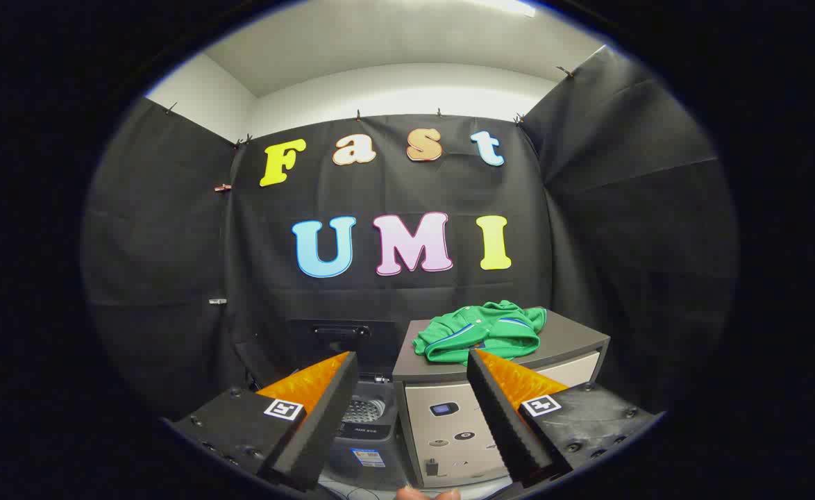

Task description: Put the clothes into the washing machine and then close the washing machine lid.

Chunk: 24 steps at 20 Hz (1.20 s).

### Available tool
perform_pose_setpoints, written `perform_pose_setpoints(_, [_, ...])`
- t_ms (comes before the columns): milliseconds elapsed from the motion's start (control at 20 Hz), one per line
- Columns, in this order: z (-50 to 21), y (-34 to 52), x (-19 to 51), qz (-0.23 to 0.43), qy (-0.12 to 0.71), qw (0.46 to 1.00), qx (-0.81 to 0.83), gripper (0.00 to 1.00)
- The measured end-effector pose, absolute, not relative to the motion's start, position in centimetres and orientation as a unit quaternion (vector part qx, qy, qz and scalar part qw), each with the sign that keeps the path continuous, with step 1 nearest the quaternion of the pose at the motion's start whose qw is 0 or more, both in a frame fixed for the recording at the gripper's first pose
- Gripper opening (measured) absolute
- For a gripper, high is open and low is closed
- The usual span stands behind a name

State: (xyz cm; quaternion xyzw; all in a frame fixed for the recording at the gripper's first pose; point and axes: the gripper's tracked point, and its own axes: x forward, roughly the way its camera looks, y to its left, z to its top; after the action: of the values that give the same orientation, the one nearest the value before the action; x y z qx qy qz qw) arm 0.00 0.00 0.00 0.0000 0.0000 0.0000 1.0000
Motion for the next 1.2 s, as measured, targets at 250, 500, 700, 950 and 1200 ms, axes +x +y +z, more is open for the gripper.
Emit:
perform_pose_setpoints(250, [0.0,0.4,-0.1,0.009,0.0,1.0,0.005,0.98])
perform_pose_setpoints(500, [0.0,0.6,-0.3,0.011,0.001,1.0,0.0,0.98])
perform_pose_setpoints(700, [-0.4,0.7,-0.3,0.013,0.005,1.0,0.005,0.98])
perform_pose_setpoints(950, [-0.4,0.5,-0.2,0.011,0.004,1.0,0.006,0.98])
perform_pose_setpoints(1200, [-0.2,1.4,-0.2,0.028,0.001,1.0,0.013,0.98])
